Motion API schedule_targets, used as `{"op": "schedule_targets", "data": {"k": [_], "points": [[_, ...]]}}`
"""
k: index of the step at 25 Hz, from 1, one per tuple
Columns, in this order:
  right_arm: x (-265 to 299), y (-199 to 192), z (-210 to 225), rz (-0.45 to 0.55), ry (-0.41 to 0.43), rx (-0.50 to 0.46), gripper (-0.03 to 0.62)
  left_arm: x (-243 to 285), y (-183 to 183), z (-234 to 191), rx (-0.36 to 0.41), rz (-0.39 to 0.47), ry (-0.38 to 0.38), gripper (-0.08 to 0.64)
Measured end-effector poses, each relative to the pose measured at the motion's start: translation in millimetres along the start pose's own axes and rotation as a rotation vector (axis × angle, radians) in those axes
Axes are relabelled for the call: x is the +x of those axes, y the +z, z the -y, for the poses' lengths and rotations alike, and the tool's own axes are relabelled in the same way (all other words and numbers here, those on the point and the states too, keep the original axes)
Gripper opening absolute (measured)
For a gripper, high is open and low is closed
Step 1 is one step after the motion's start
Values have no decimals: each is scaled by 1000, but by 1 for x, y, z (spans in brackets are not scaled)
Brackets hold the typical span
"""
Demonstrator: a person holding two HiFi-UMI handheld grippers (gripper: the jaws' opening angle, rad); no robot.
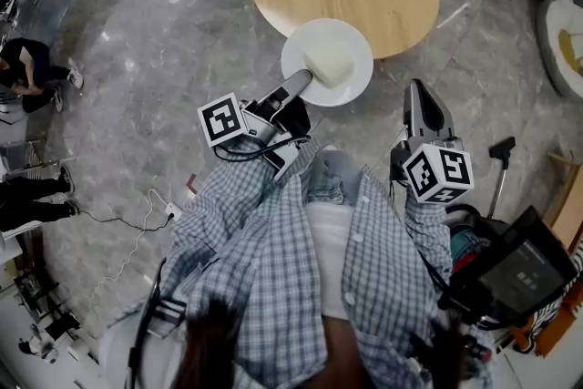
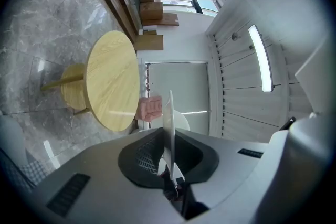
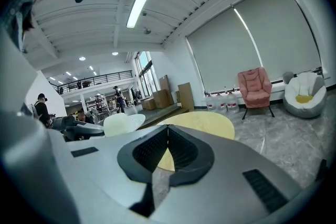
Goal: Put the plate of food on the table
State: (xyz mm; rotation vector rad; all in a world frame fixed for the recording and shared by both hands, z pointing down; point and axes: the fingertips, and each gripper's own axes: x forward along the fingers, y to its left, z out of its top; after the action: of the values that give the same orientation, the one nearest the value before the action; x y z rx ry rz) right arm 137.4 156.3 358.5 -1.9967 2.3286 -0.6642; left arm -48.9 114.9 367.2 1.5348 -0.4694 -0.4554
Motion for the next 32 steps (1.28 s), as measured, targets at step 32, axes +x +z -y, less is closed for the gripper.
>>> {"op": "schedule_targets", "data": {"k": [32], "points": [[67,5,-18,-82,17,-22,8,23,77,-3,-17,11,0,25]]}}
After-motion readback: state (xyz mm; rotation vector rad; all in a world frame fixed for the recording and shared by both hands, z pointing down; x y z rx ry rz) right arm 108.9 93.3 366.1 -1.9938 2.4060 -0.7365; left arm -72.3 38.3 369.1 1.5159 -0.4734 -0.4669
